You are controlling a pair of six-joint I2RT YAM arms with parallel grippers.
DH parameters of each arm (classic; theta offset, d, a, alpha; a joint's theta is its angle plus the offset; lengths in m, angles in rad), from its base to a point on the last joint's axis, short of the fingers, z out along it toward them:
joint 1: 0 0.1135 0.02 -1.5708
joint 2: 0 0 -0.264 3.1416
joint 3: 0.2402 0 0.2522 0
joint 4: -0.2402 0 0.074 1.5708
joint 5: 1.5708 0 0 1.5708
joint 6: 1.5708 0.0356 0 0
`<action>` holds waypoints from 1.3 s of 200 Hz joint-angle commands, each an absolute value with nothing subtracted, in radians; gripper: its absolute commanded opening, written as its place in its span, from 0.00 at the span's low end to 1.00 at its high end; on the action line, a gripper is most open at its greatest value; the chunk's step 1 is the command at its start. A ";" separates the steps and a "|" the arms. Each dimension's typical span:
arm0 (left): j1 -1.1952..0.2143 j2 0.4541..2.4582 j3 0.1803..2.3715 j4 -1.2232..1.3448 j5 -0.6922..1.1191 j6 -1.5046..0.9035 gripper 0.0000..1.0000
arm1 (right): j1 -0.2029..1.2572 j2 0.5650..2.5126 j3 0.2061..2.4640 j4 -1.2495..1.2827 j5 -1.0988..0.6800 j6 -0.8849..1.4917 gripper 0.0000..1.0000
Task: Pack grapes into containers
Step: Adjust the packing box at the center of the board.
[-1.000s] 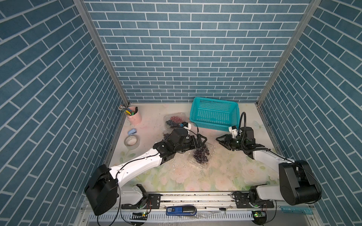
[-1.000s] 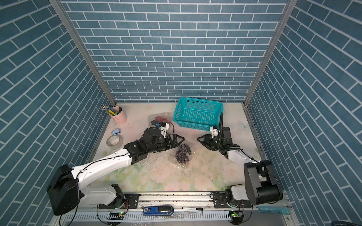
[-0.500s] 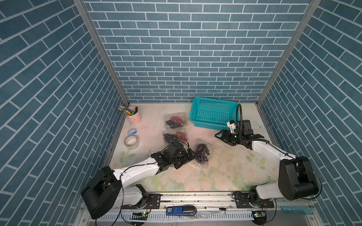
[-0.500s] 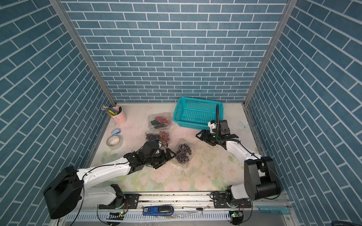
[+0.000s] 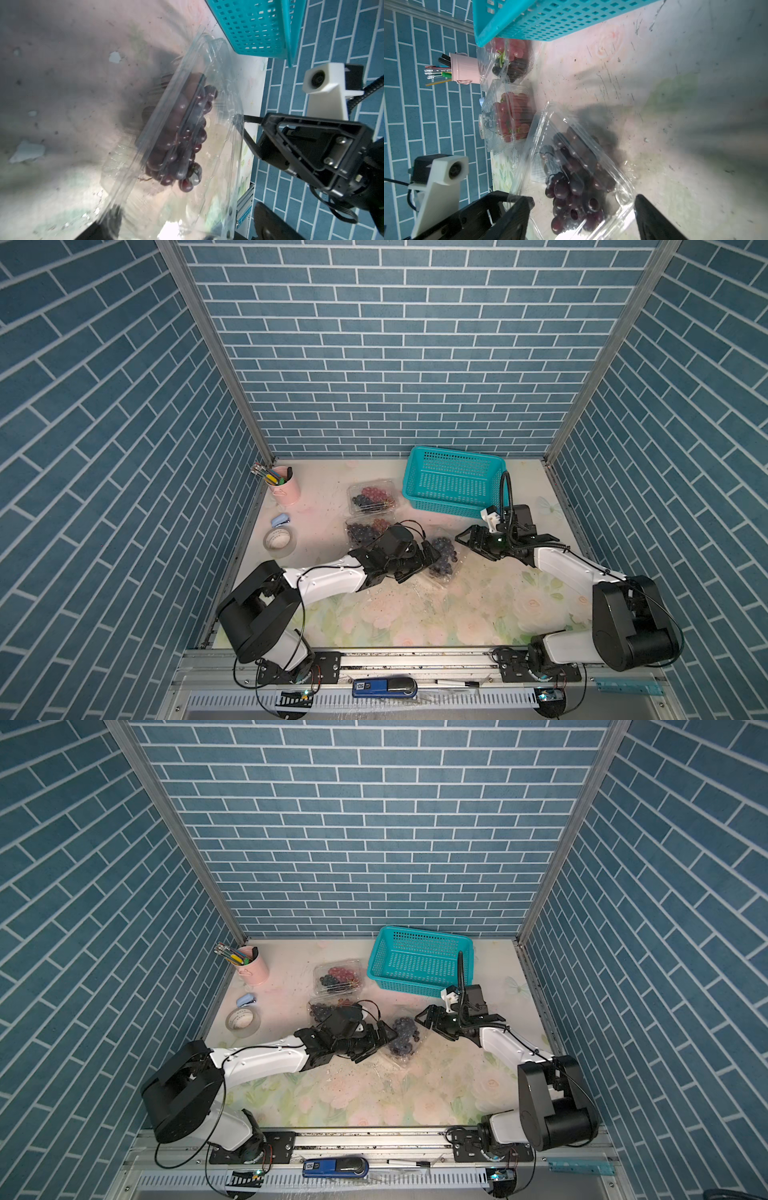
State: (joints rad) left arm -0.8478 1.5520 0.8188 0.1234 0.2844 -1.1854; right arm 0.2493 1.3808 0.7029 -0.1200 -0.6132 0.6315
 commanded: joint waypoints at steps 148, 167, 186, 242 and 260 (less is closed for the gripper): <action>-0.714 1.883 1.132 0.121 0.428 -1.016 1.00 | 0.111 1.099 0.621 -0.345 -0.487 0.604 0.81; -0.704 1.864 1.135 0.099 0.438 -0.993 0.99 | 0.097 1.081 0.646 -0.378 -0.445 0.586 0.82; -0.704 1.823 1.126 0.062 0.434 -0.965 1.00 | 0.092 1.122 0.692 -0.384 -0.435 0.567 0.83; -0.698 1.689 0.980 0.056 0.415 -0.977 1.00 | 0.090 1.325 0.776 -0.222 -0.461 0.573 0.90; -0.692 1.653 0.939 0.072 0.417 -0.994 1.00 | 0.090 1.398 0.801 -0.153 -0.503 0.594 0.90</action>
